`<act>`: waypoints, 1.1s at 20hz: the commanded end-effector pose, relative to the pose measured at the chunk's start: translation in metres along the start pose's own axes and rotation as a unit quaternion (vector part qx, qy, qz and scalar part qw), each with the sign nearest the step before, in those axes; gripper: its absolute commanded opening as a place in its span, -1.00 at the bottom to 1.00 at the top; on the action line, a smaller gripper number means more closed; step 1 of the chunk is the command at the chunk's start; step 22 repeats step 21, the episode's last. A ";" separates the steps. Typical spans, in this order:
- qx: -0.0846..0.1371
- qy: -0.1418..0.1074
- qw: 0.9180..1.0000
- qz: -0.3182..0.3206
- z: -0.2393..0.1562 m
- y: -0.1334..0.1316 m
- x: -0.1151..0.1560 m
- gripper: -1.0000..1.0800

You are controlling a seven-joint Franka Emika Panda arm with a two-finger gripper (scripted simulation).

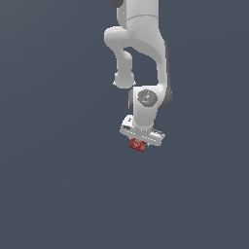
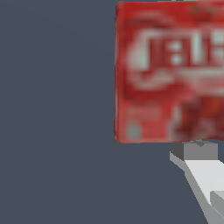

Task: Pick up the object and move it to a goal position.

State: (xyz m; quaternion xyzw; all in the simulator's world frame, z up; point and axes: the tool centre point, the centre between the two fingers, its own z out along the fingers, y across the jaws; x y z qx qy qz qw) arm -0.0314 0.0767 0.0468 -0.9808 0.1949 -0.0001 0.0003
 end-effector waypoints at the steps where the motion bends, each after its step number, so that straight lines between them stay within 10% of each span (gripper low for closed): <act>1: 0.000 0.000 1.000 0.000 -0.011 -0.025 -0.013 -1.00; 12: 0.000 0.000 1.000 0.000 -0.054 -0.120 -0.059 -1.00; 22: -0.001 0.000 1.000 0.001 -0.064 -0.145 -0.069 -1.00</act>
